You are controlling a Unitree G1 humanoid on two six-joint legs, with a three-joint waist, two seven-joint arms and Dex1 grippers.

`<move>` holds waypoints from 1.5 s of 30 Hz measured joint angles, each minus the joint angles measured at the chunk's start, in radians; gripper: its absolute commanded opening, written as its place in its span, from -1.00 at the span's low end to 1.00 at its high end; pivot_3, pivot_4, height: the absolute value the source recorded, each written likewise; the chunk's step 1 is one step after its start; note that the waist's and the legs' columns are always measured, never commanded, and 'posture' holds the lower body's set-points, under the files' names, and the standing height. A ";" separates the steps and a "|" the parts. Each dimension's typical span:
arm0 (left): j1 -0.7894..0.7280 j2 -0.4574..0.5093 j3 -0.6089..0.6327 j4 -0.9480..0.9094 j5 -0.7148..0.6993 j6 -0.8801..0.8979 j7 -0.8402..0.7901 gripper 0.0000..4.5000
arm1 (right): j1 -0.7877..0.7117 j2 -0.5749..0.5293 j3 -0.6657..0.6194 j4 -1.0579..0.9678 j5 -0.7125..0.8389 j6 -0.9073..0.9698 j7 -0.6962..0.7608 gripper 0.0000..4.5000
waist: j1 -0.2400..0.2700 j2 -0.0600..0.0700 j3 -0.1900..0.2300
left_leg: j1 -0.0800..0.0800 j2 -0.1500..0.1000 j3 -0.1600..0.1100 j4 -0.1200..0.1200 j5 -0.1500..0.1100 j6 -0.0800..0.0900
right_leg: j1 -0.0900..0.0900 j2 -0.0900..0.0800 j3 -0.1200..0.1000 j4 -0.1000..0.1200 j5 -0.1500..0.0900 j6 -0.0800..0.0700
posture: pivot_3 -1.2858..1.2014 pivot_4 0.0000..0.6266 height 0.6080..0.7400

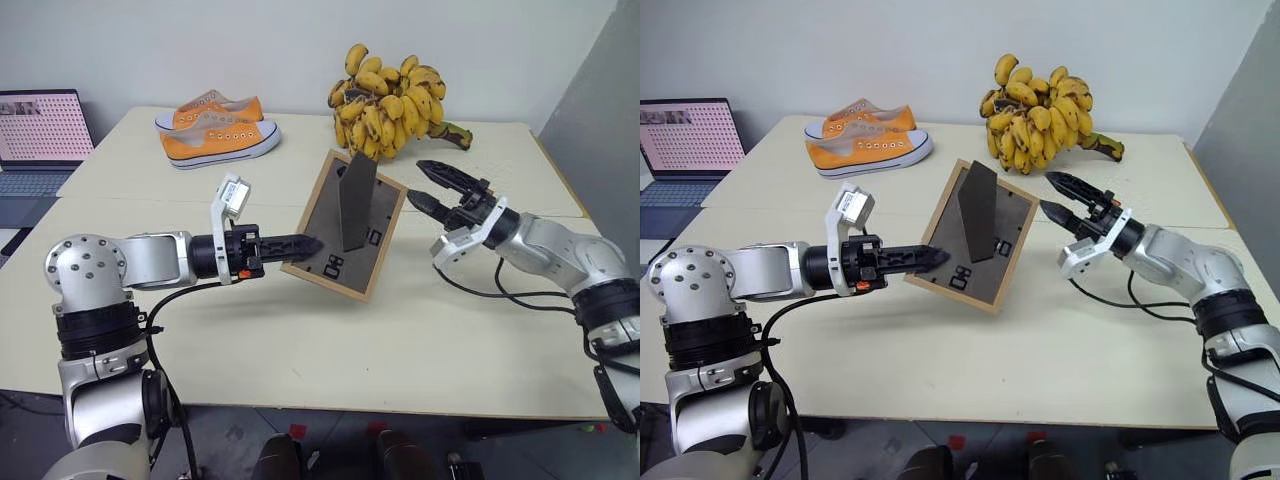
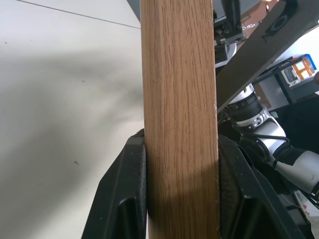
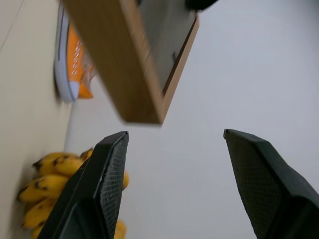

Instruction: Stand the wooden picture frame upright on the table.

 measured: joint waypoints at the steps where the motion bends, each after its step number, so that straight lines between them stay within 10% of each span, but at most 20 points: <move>1: 0.000 0.000 0.006 0.002 -0.013 0.000 0.018 -0.42 | 0.000 0.002 0.001 0.002 -0.011 0.002 -0.013 0.42 | 0.000 0.000 0.000 | 0.000 -0.001 0.000 0.001 0.000 0.000 | 0.000 0.000 0.000 0.001 0.000 0.000 | 0.03 -0.52 1.00; 40: 0.005 0.083 -0.190 0.043 -0.407 -0.228 0.290 -0.42 | 0.011 0.093 0.080 -0.019 -0.059 0.016 -0.085 0.42 | 0.000 0.000 0.000 | 0.000 -0.001 -0.001 0.008 -0.002 0.003 | 0.000 0.000 0.000 0.009 0.000 0.000 | 0.03 -0.52 1.00; 45: 0.006 0.111 -0.223 0.041 -0.432 -0.247 0.302 -0.42 | 0.010 0.118 0.083 -0.033 -0.058 0.024 -0.072 -0.01 | 0.001 0.000 0.000 | 0.000 -0.001 -0.001 0.008 -0.002 0.003 | 0.001 0.000 0.000 0.009 0.000 0.000 | 0.03 -0.52 1.00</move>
